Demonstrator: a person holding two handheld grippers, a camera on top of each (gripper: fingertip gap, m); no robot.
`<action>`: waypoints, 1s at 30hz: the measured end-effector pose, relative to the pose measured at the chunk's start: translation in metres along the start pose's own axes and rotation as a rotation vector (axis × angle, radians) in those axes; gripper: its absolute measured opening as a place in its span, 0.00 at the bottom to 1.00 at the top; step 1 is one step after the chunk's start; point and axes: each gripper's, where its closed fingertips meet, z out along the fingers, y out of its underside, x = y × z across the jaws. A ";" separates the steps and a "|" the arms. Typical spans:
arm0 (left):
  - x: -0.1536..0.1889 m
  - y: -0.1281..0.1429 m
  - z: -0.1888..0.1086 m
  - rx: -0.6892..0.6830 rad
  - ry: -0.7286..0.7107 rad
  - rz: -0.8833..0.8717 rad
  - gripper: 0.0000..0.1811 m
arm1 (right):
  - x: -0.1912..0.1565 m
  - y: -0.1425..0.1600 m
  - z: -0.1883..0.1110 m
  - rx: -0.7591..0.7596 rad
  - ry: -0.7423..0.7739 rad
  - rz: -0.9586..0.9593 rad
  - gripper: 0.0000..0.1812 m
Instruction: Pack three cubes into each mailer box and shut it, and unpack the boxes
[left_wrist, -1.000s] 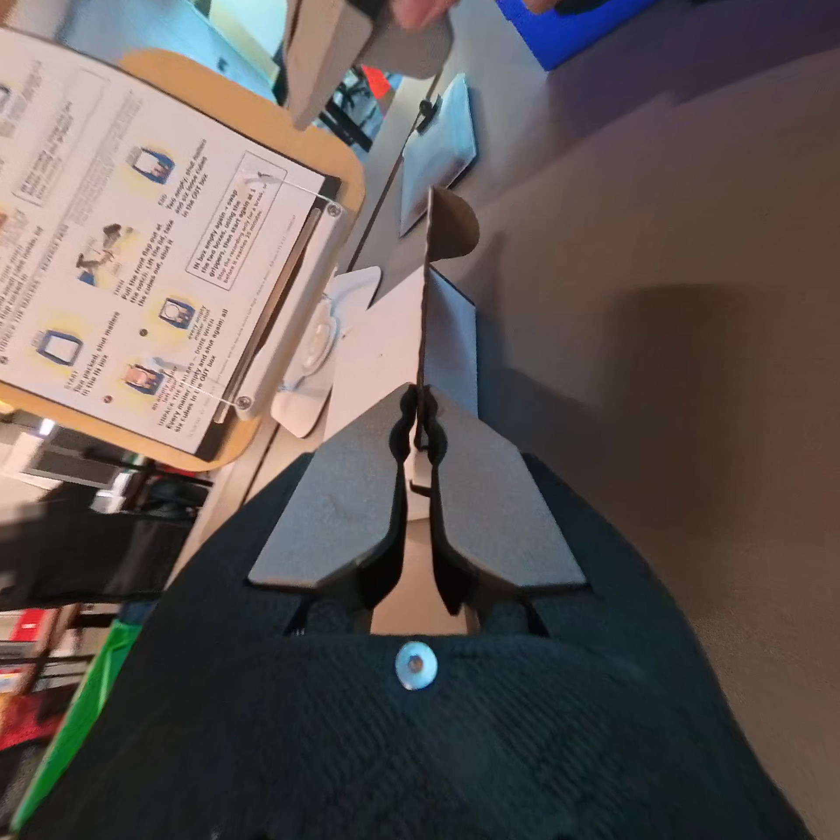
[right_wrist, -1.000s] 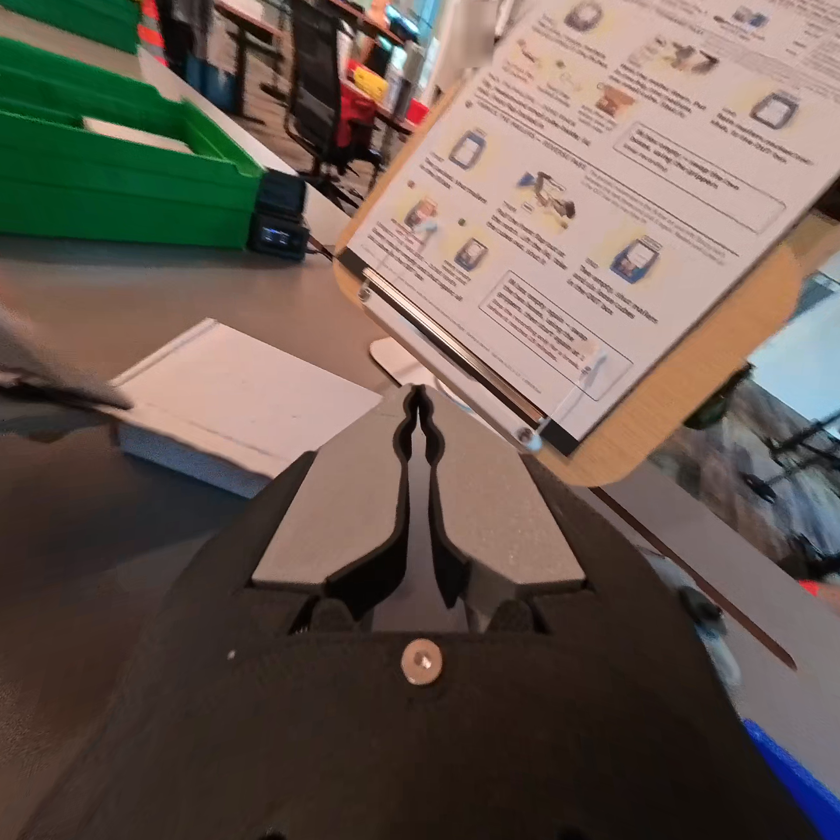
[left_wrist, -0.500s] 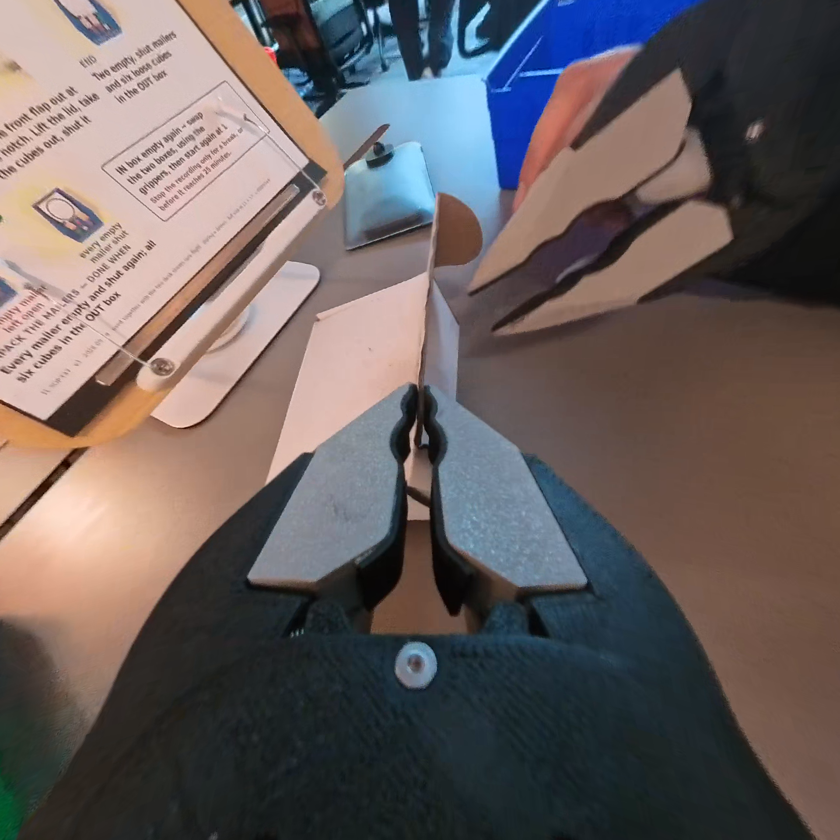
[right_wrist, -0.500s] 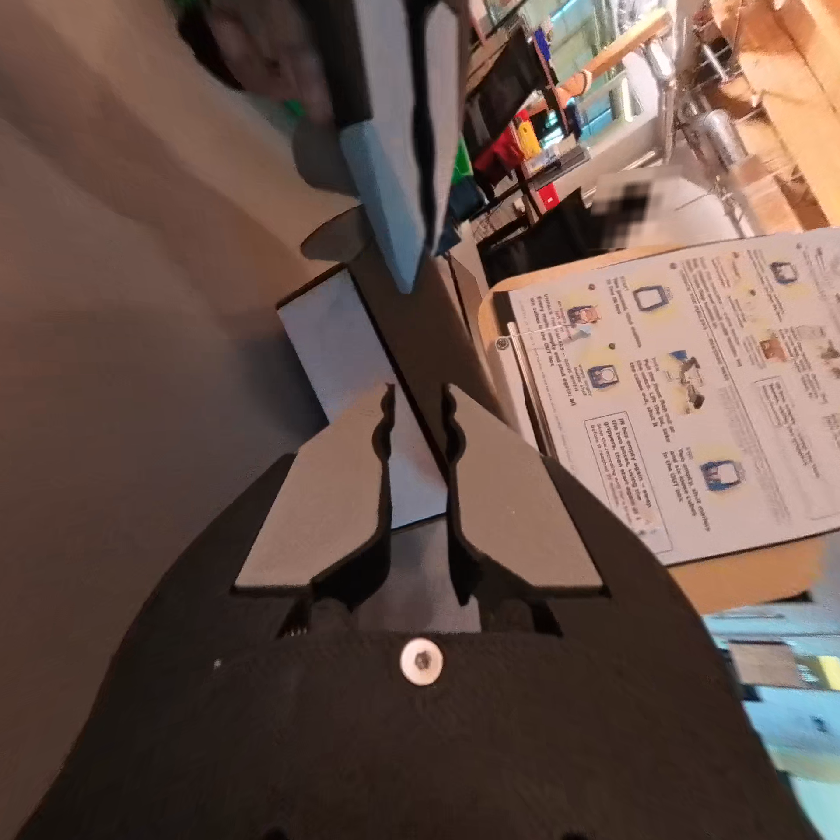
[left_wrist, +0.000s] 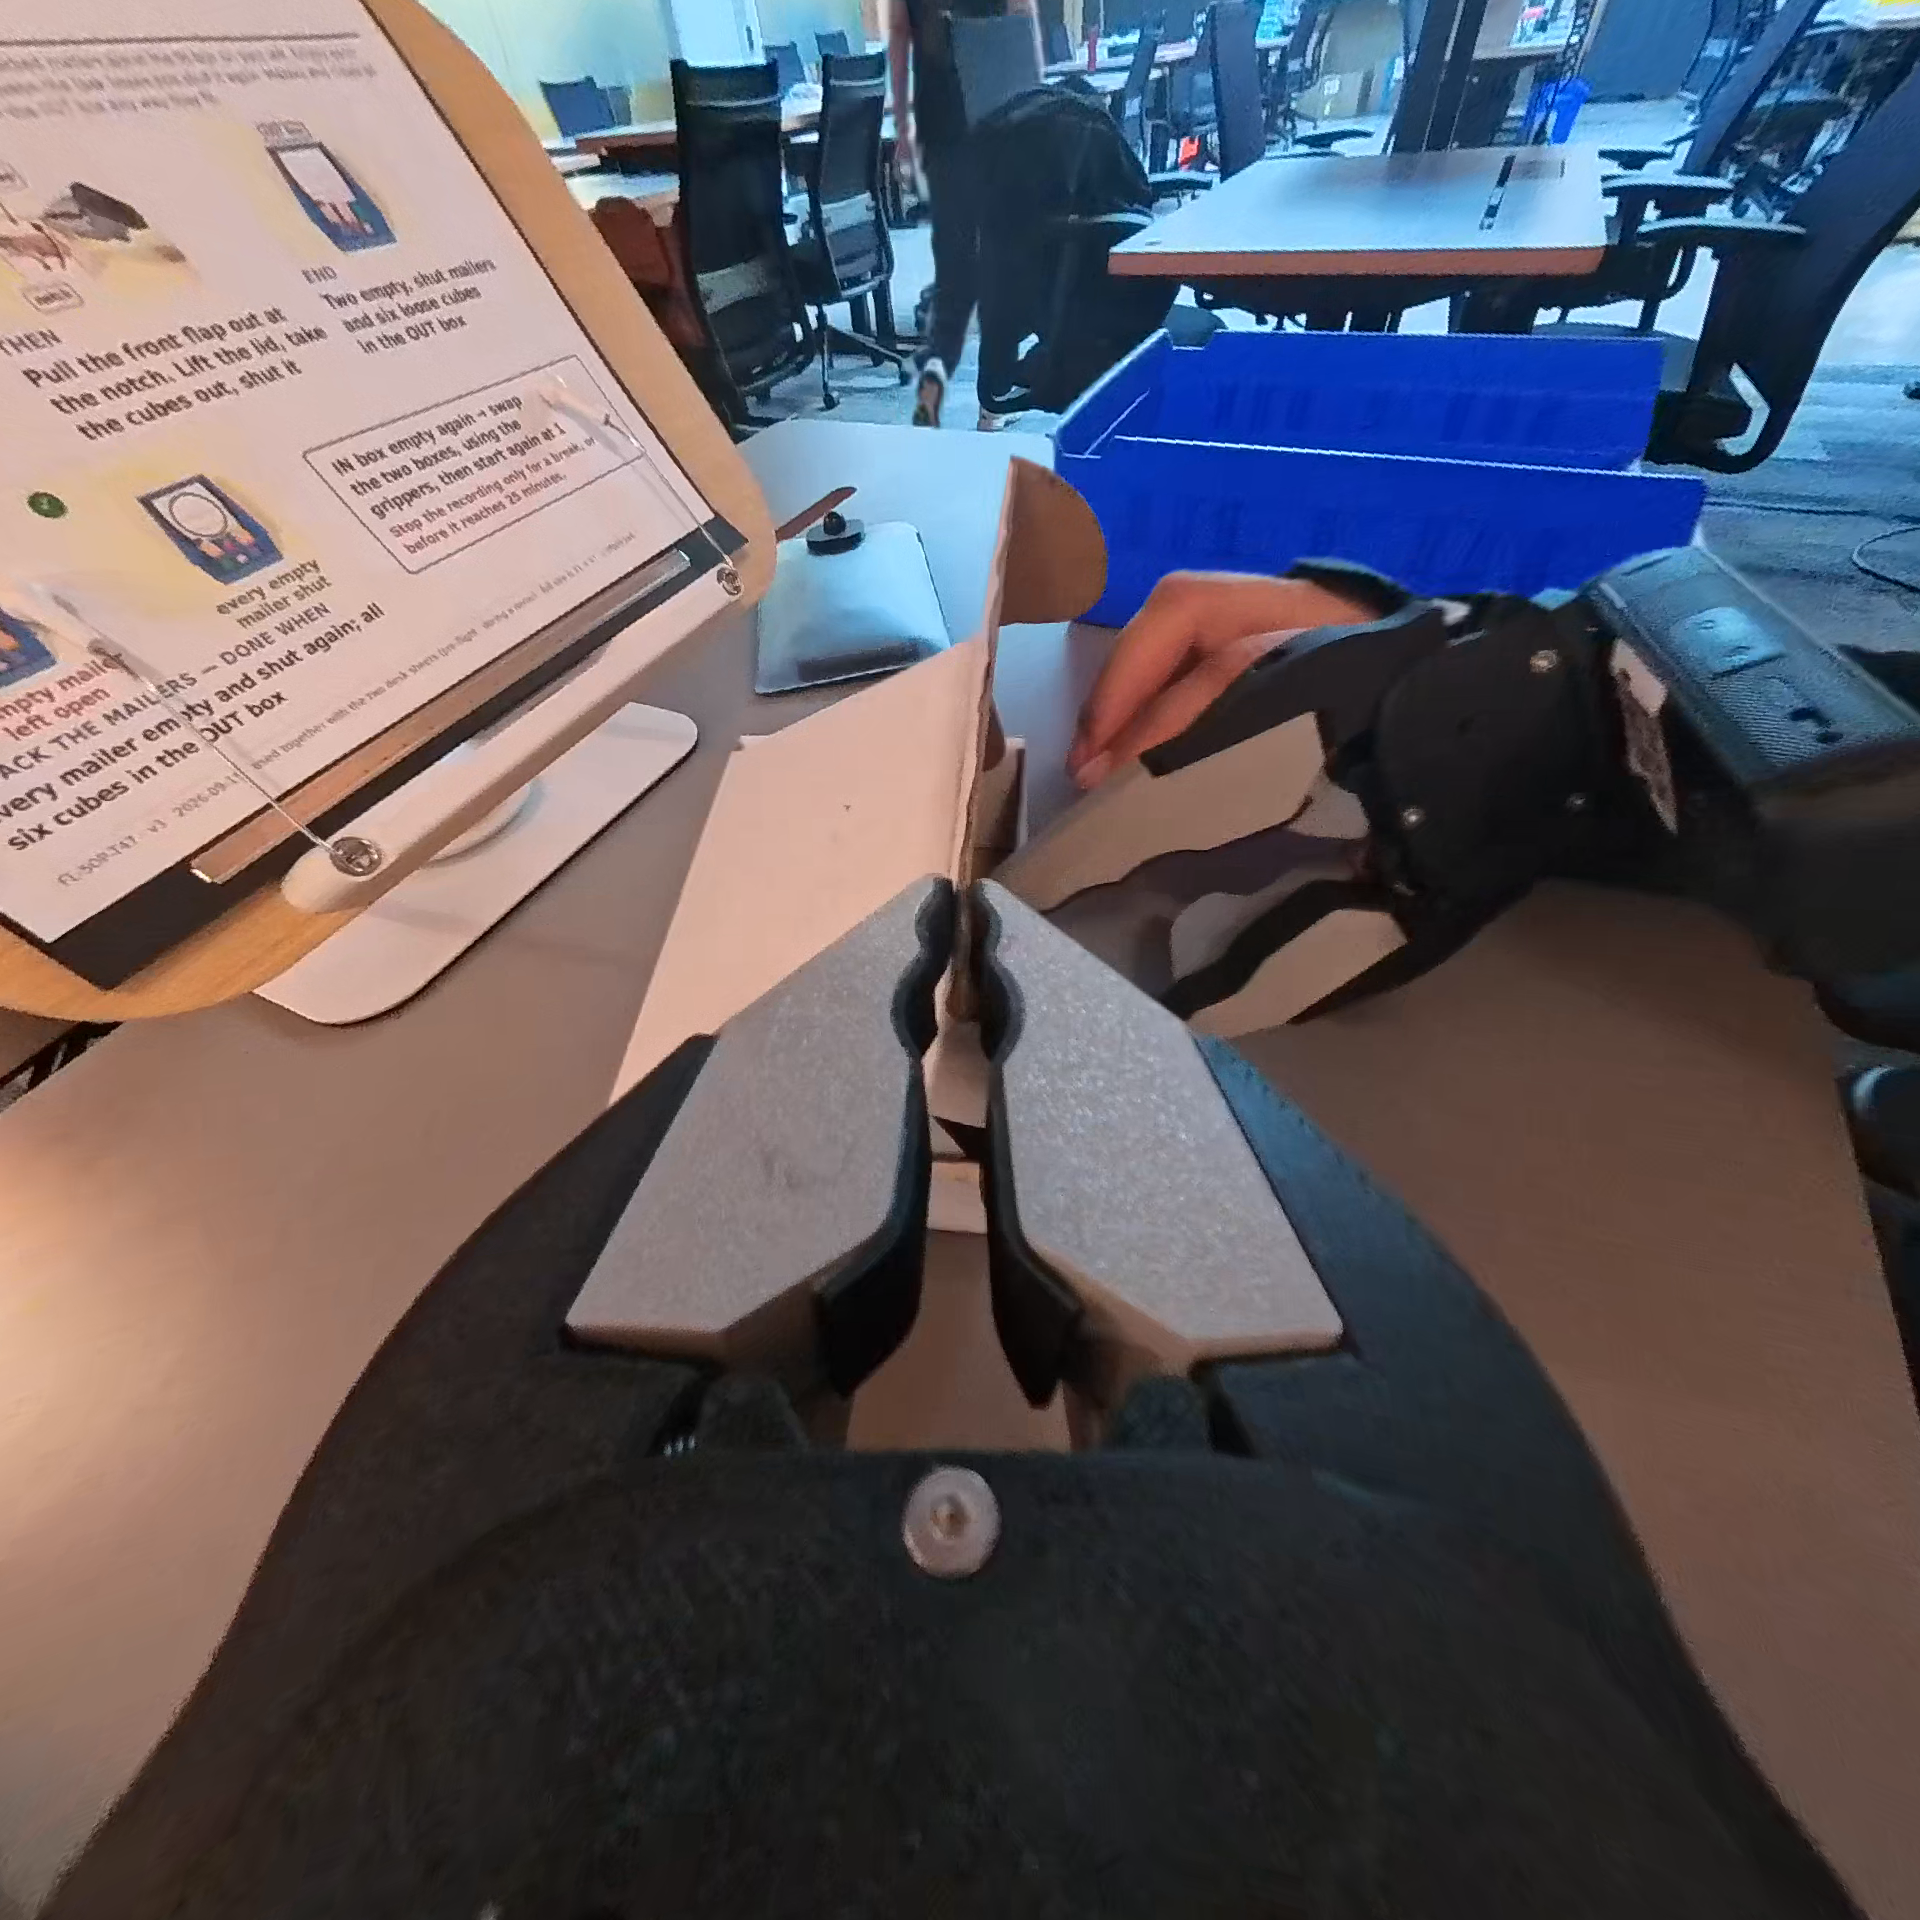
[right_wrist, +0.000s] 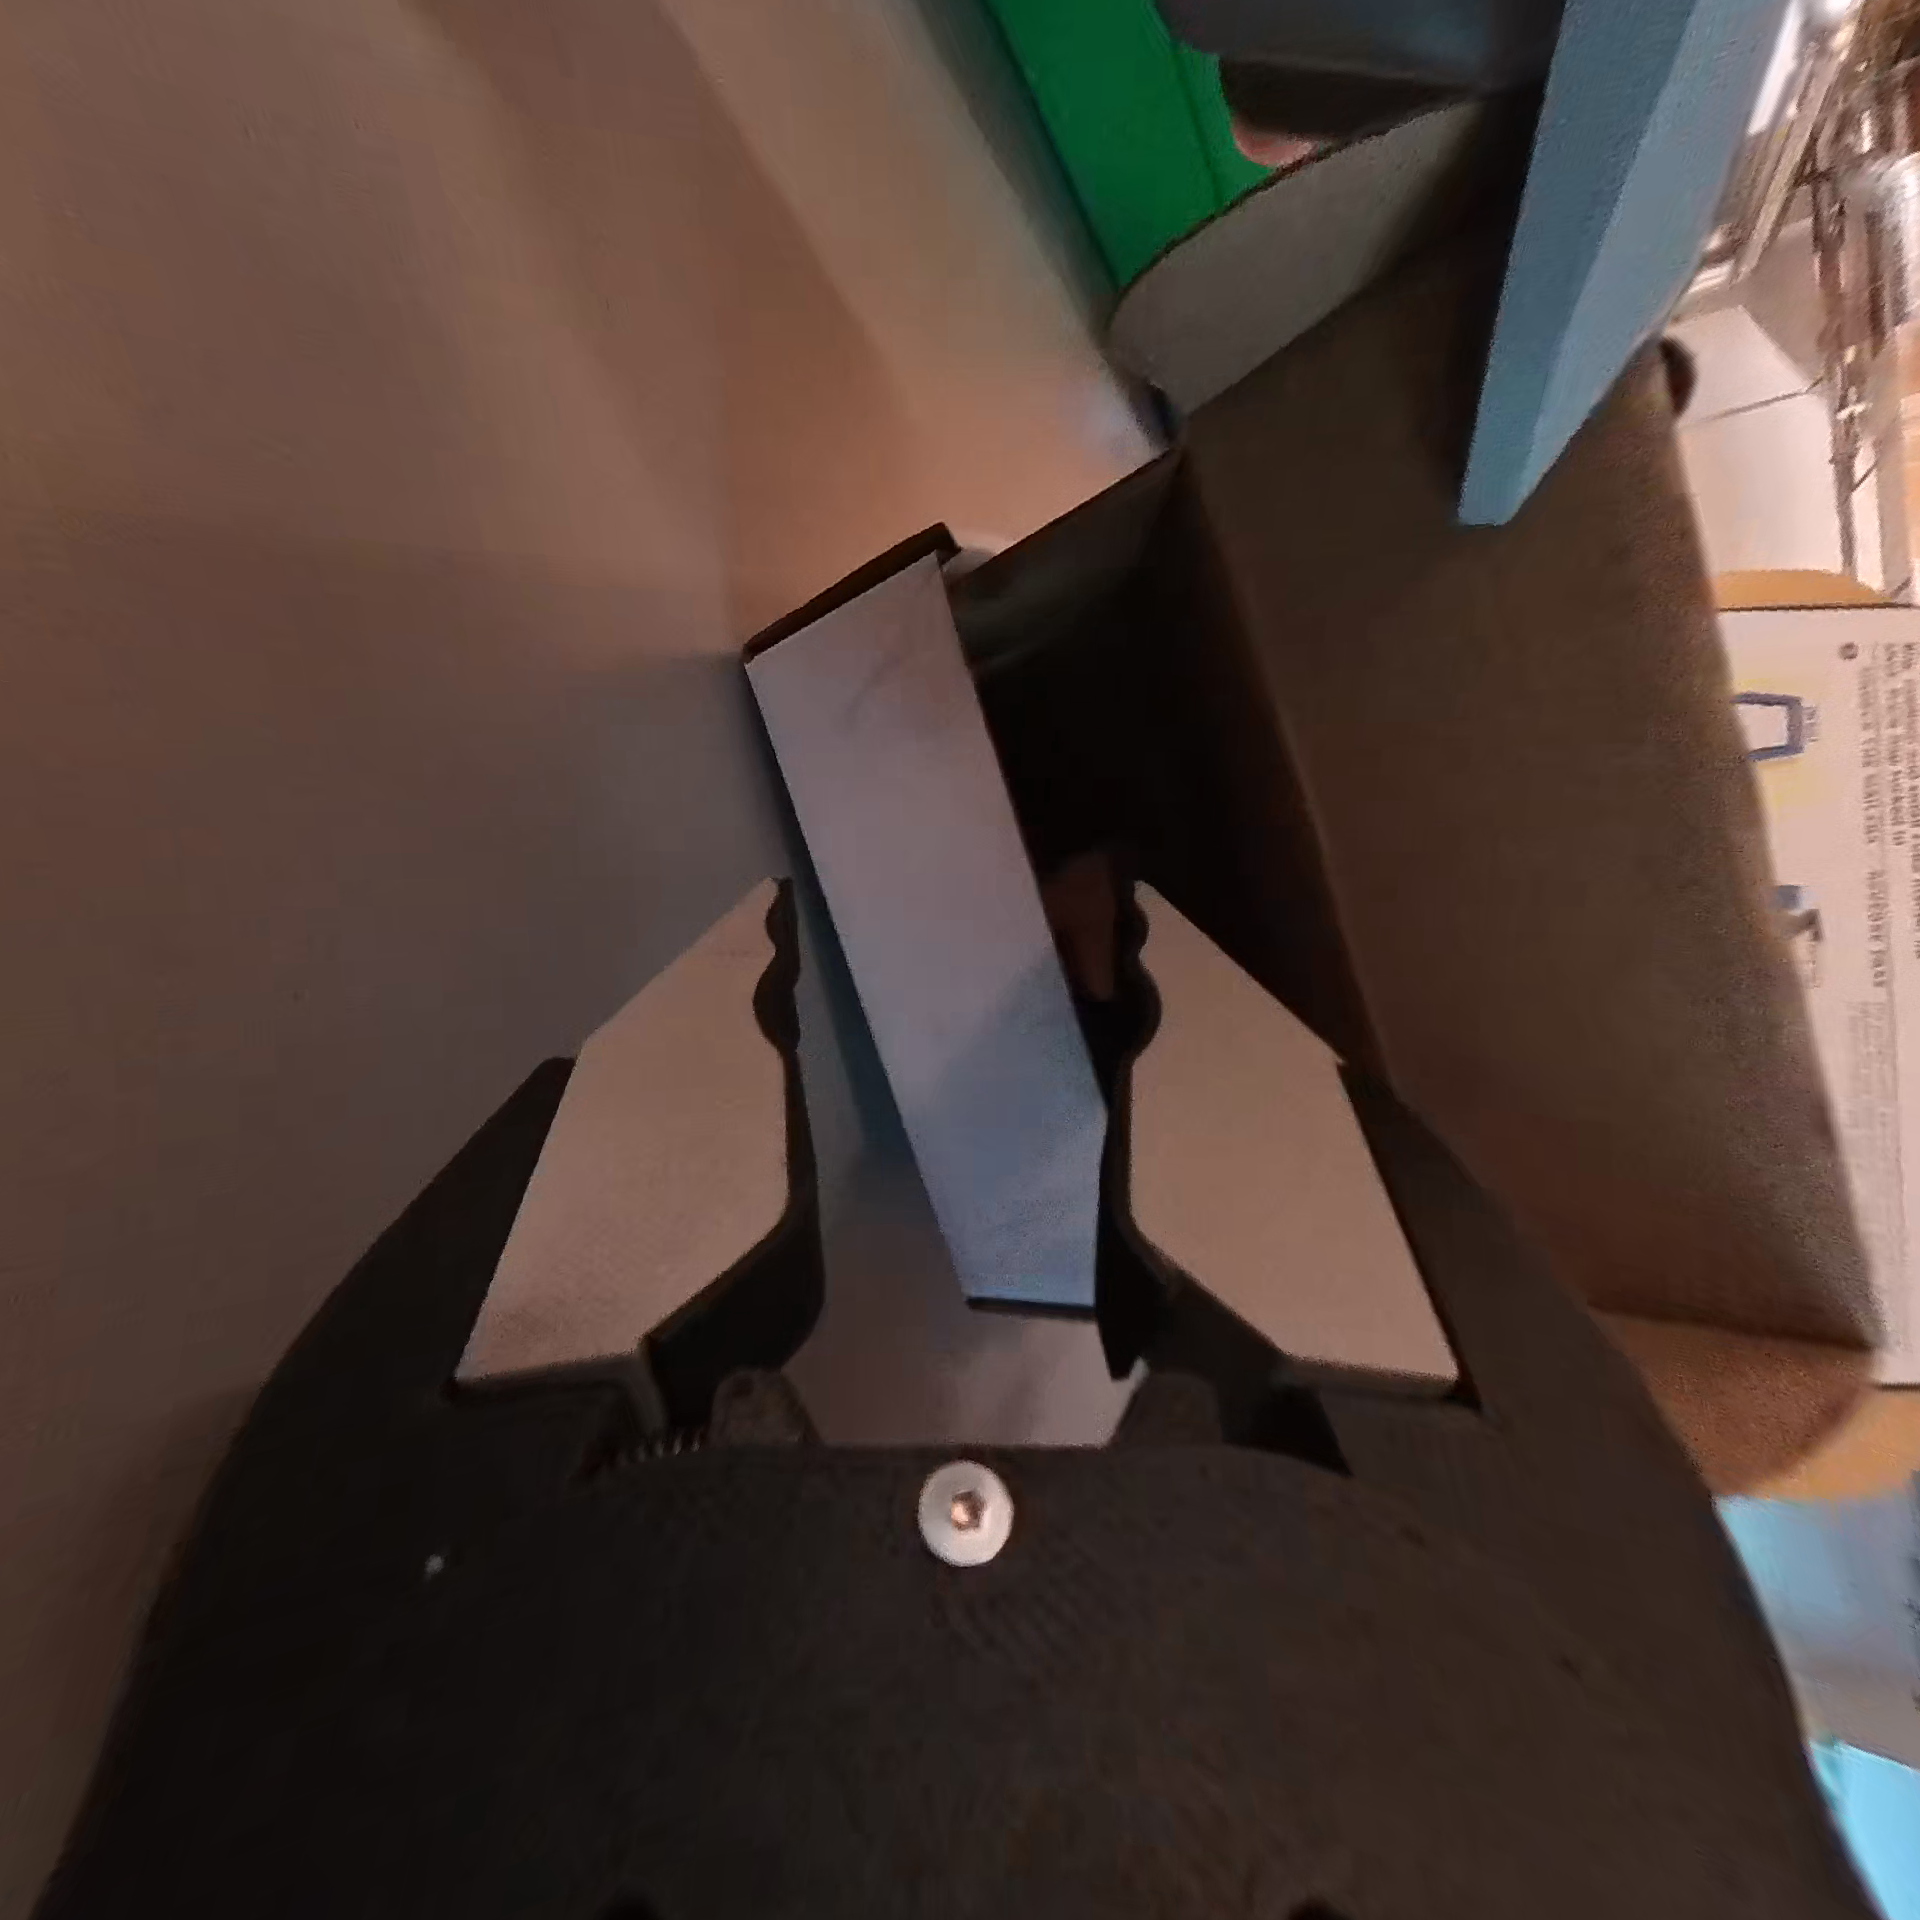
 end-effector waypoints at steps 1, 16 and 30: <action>0.002 -0.001 0.000 0.005 0.008 0.010 0.00 | -0.002 0.000 0.002 0.000 -0.014 0.025 0.32; -0.036 -0.048 -0.037 0.226 -0.440 0.350 0.04 | -0.051 -0.040 -0.025 0.152 -0.396 0.156 0.09; -0.129 0.070 -0.024 -0.120 -0.511 -0.166 0.08 | -0.065 -0.048 -0.047 0.187 -0.533 0.192 0.10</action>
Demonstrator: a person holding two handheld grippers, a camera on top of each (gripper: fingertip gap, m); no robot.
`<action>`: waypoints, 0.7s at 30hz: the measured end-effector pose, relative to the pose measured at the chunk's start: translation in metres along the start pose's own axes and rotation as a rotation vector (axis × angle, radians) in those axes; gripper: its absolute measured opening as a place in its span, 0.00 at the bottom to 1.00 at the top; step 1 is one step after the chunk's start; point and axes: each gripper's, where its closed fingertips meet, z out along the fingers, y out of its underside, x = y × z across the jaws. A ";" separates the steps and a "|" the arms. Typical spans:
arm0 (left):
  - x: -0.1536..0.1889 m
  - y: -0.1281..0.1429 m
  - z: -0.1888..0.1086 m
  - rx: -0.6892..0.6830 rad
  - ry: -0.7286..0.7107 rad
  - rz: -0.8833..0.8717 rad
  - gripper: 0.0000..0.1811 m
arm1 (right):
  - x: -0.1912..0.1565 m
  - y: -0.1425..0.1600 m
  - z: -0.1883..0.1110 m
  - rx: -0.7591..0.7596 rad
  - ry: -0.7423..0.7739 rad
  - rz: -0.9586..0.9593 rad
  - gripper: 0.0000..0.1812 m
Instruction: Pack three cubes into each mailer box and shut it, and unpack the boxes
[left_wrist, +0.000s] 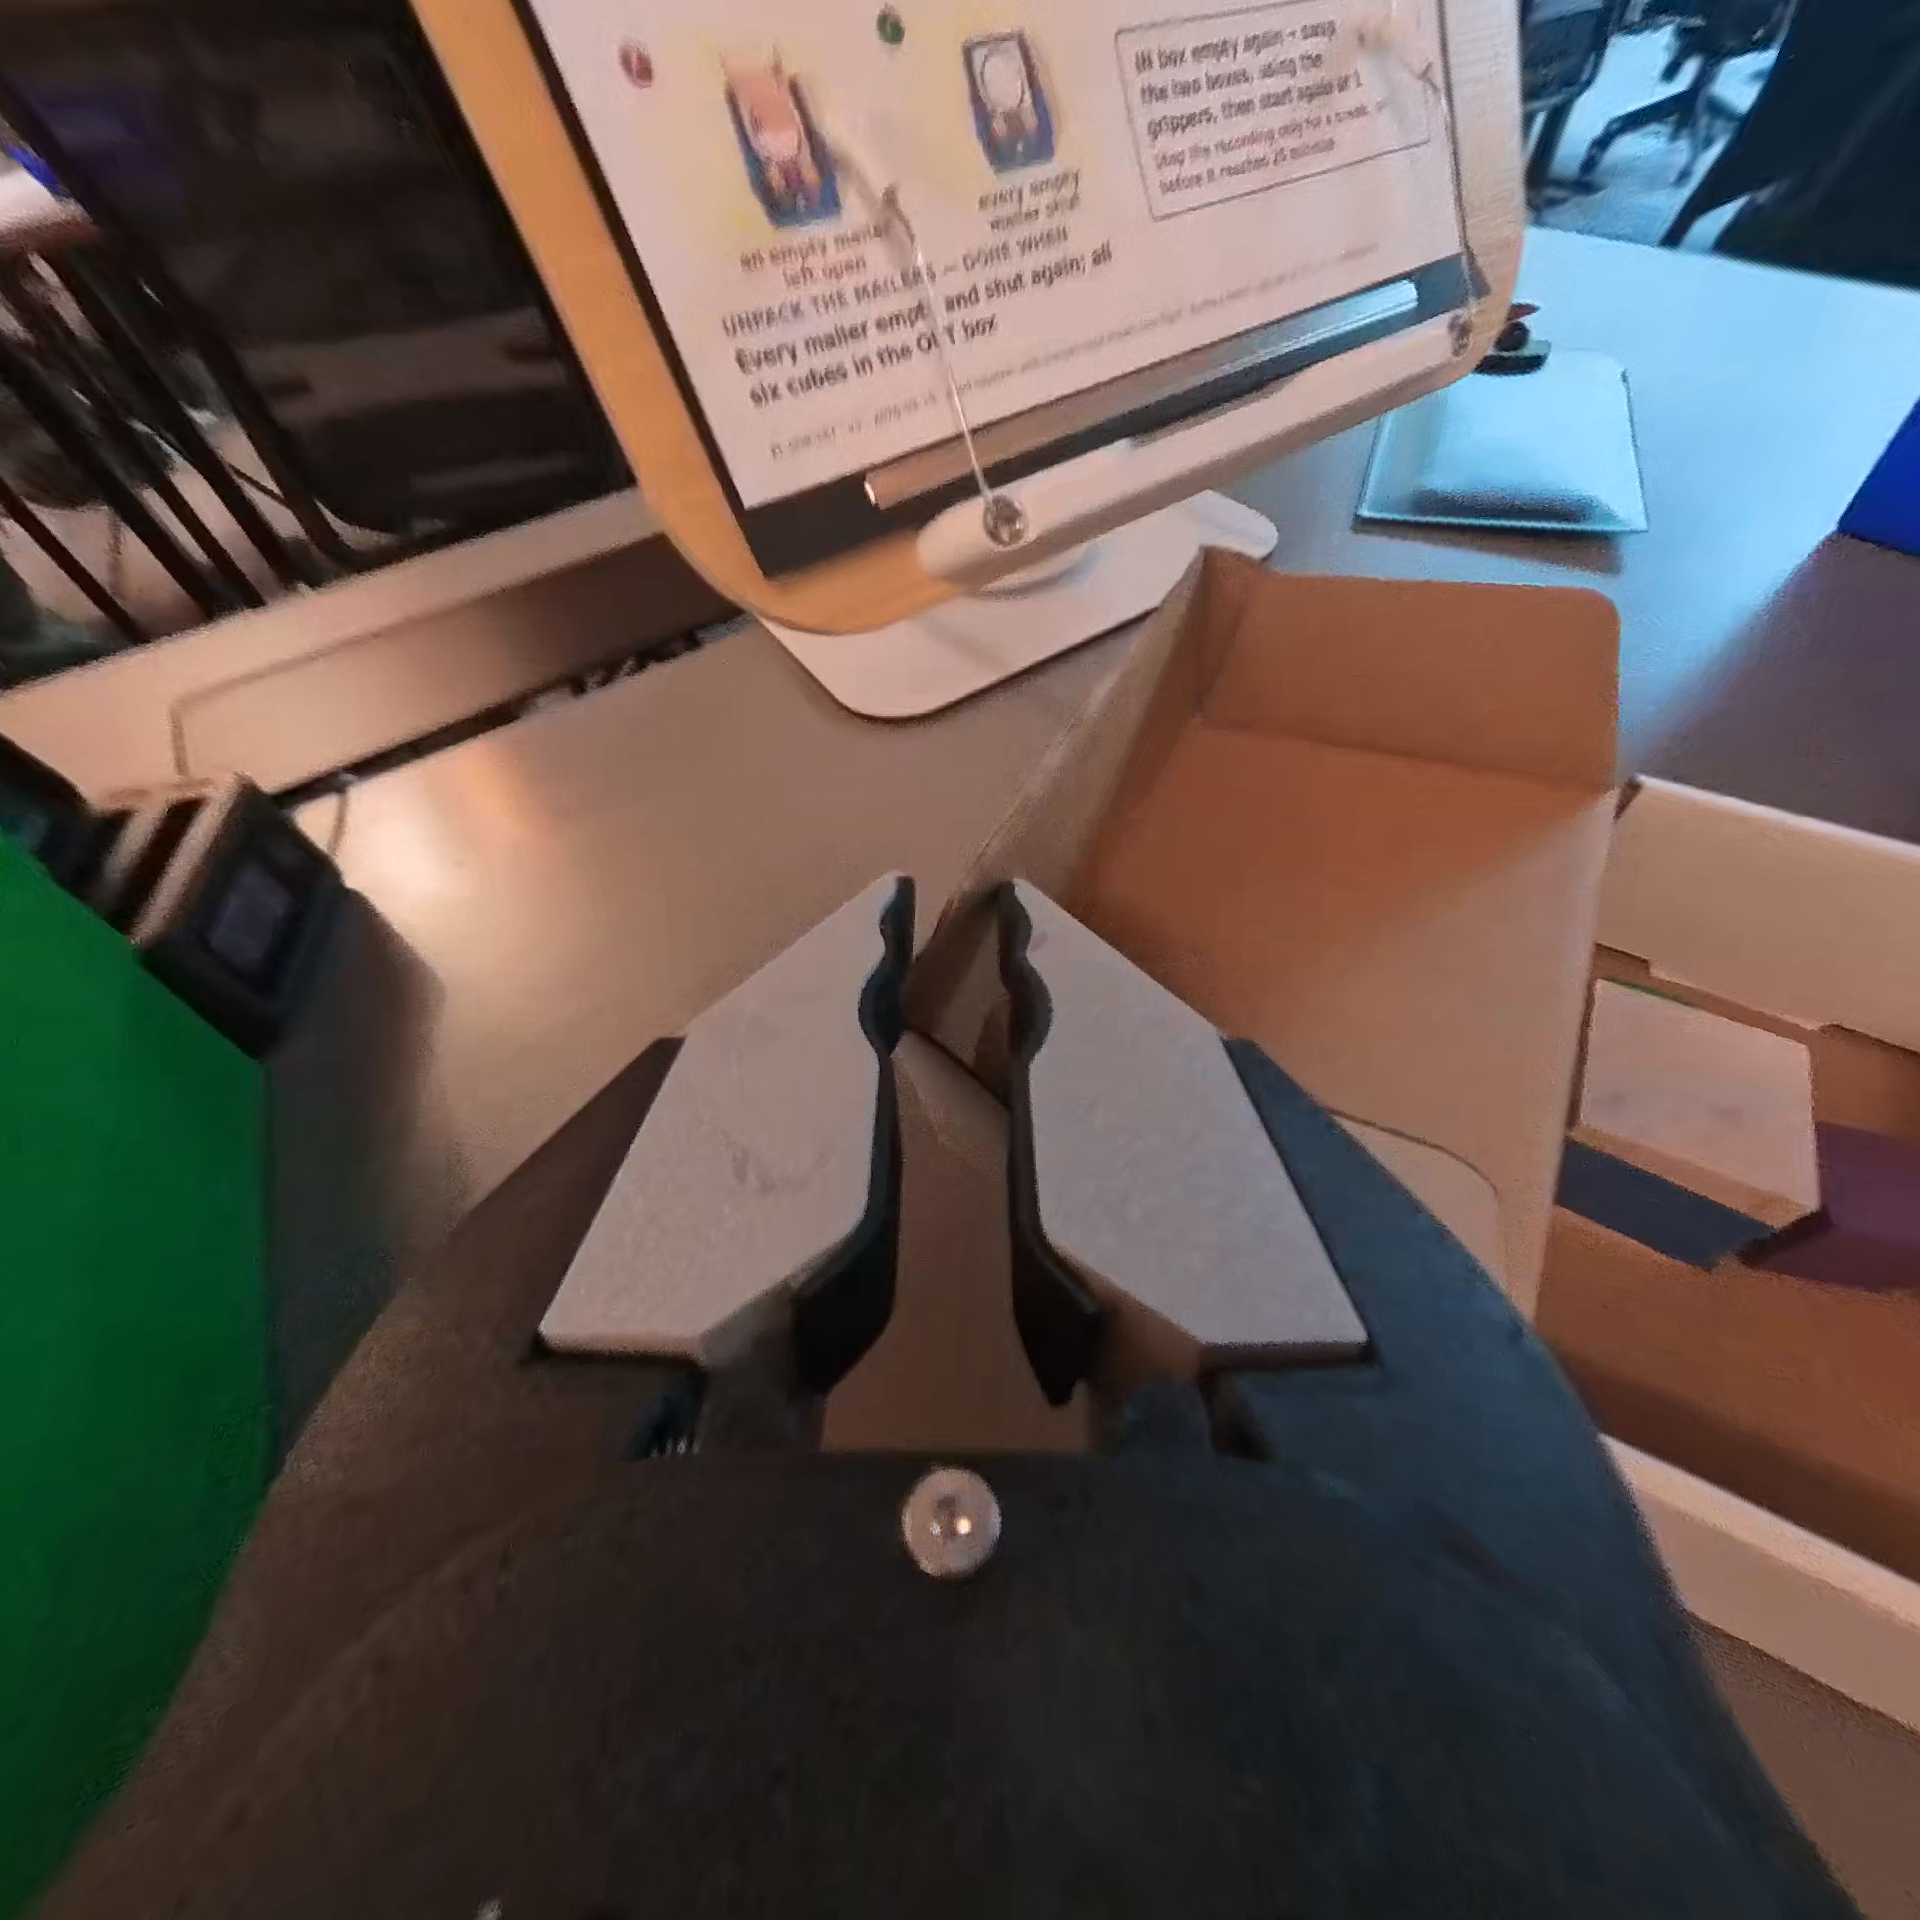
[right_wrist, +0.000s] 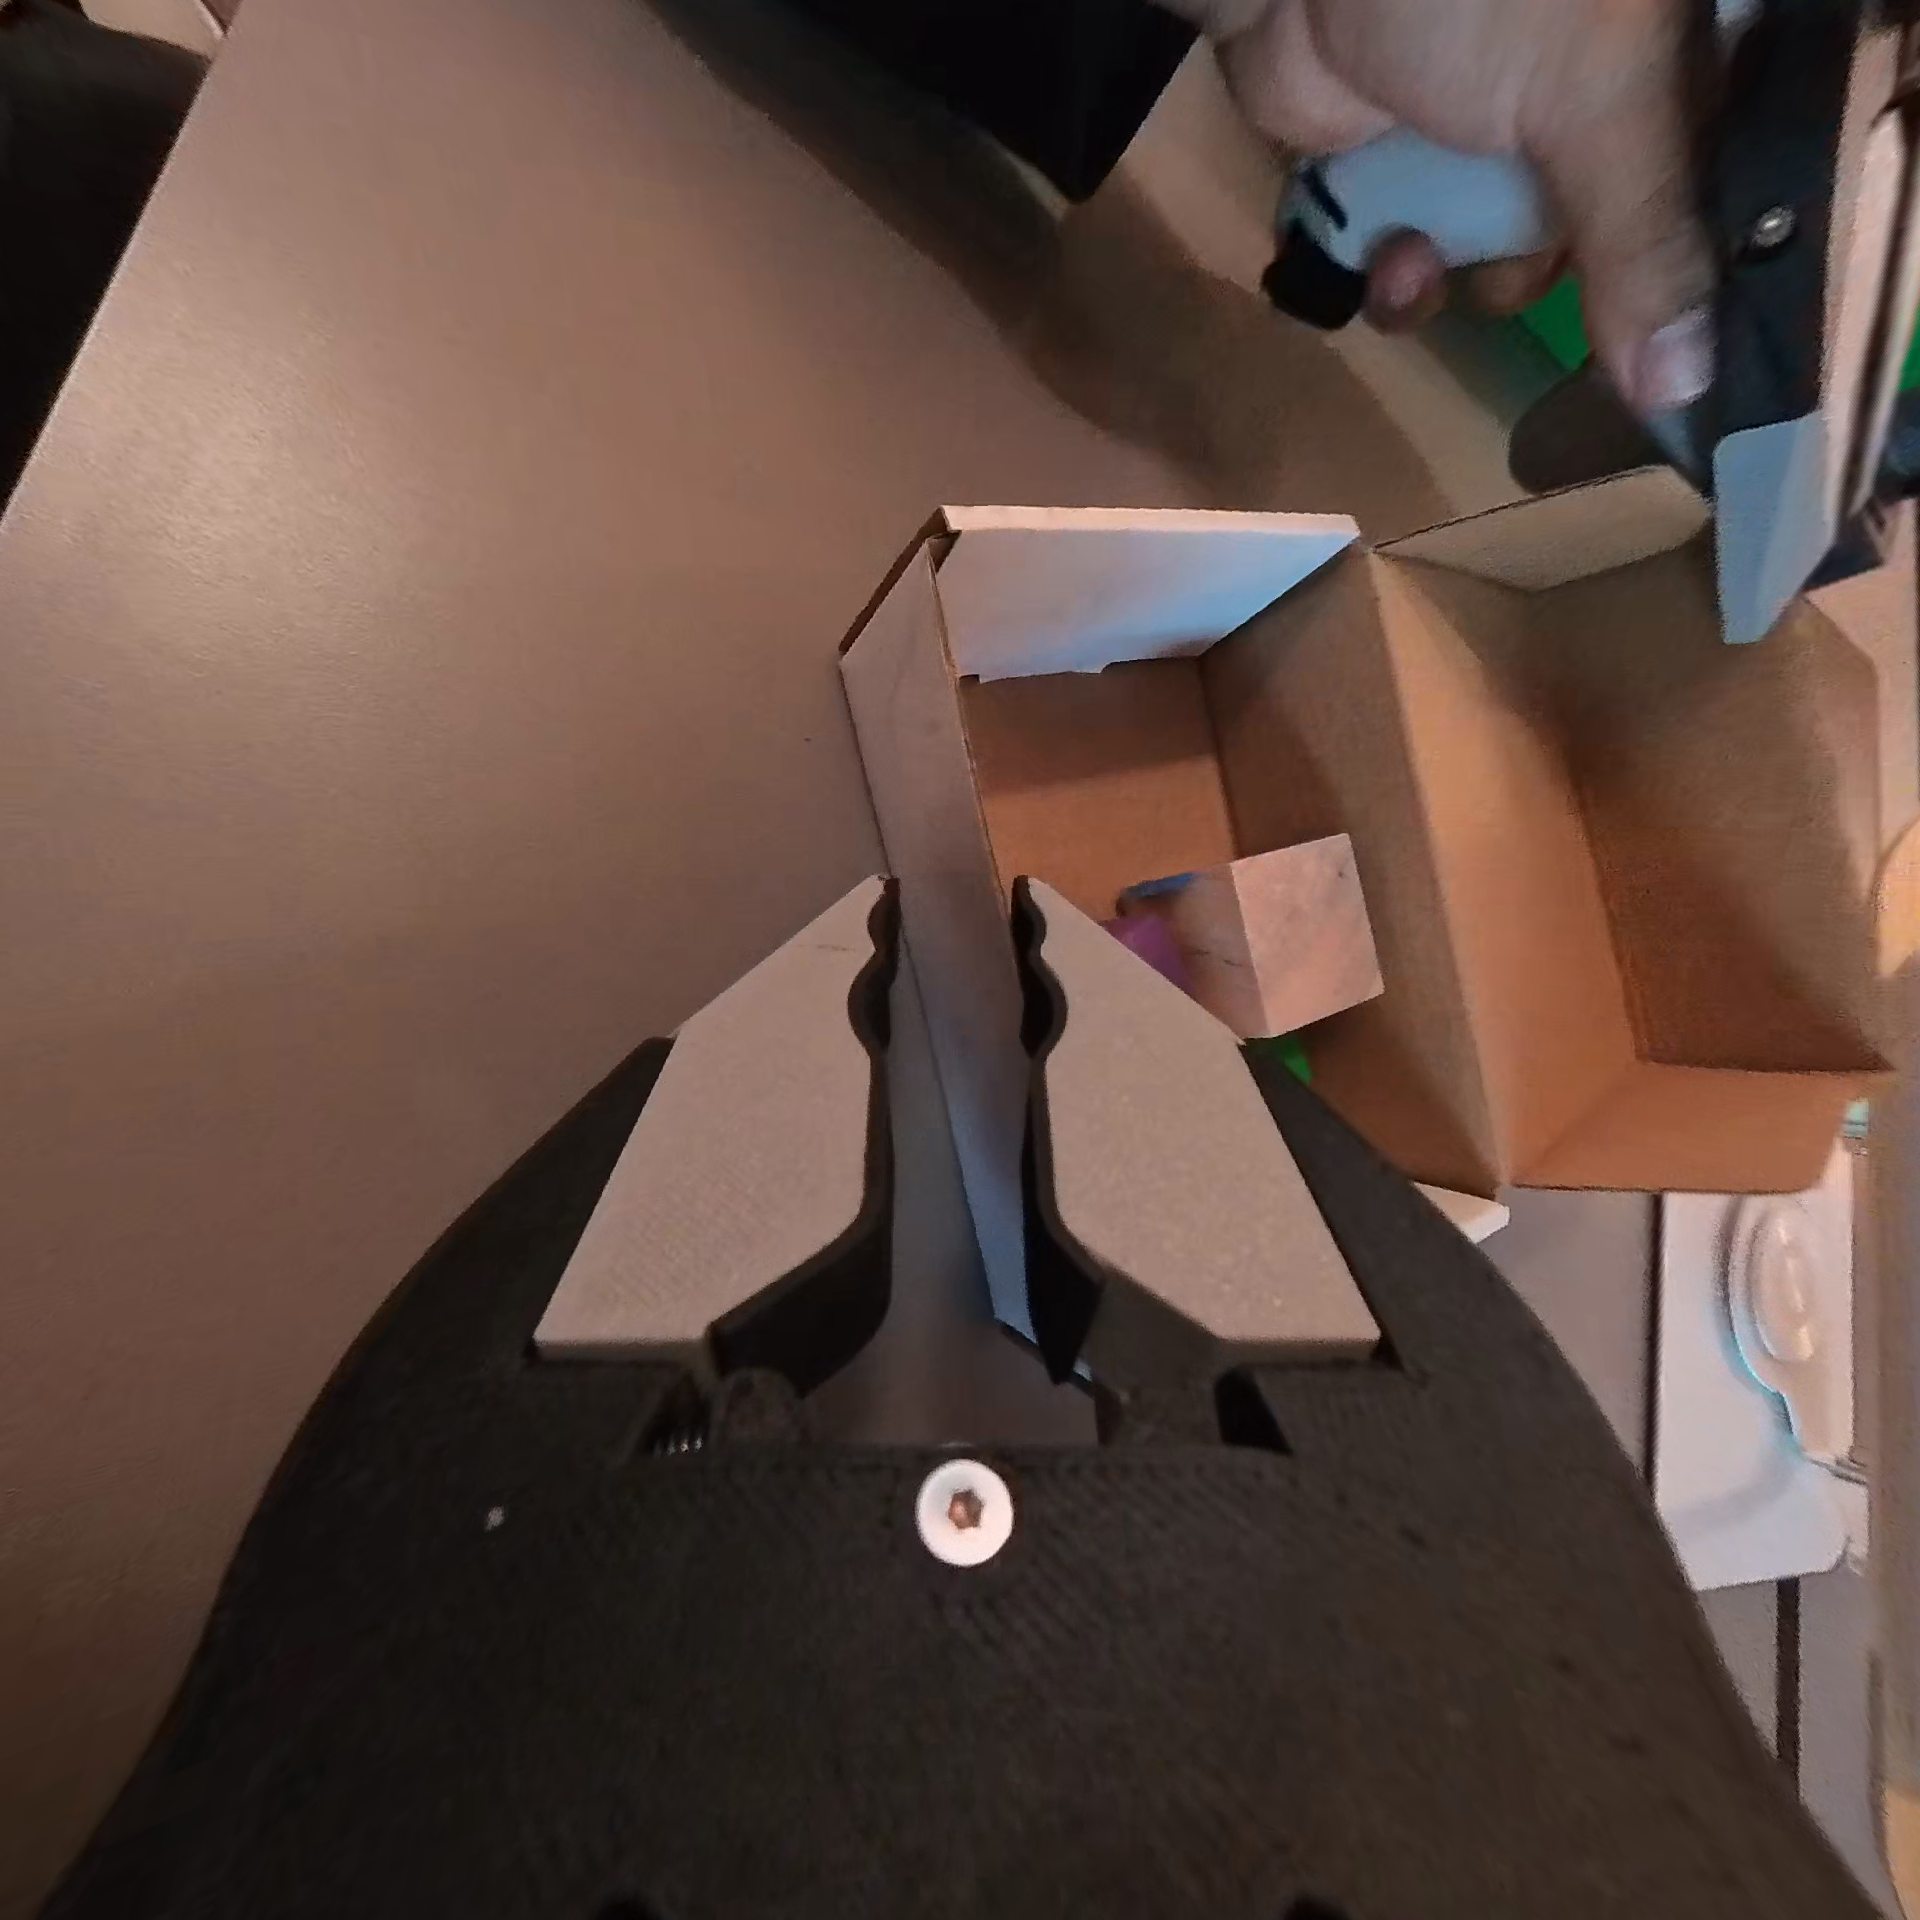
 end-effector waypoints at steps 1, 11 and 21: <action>-0.001 0.003 0.002 0.002 0.010 -0.020 0.07 | 0.002 -0.001 0.000 0.008 0.010 0.002 0.11; -0.006 -0.032 -0.024 0.168 -0.036 -0.076 0.29 | 0.022 -0.030 -0.033 0.323 0.013 0.175 0.19; 0.031 -0.058 -0.068 0.247 0.250 -0.001 0.17 | 0.111 0.028 -0.085 0.469 0.305 0.593 0.22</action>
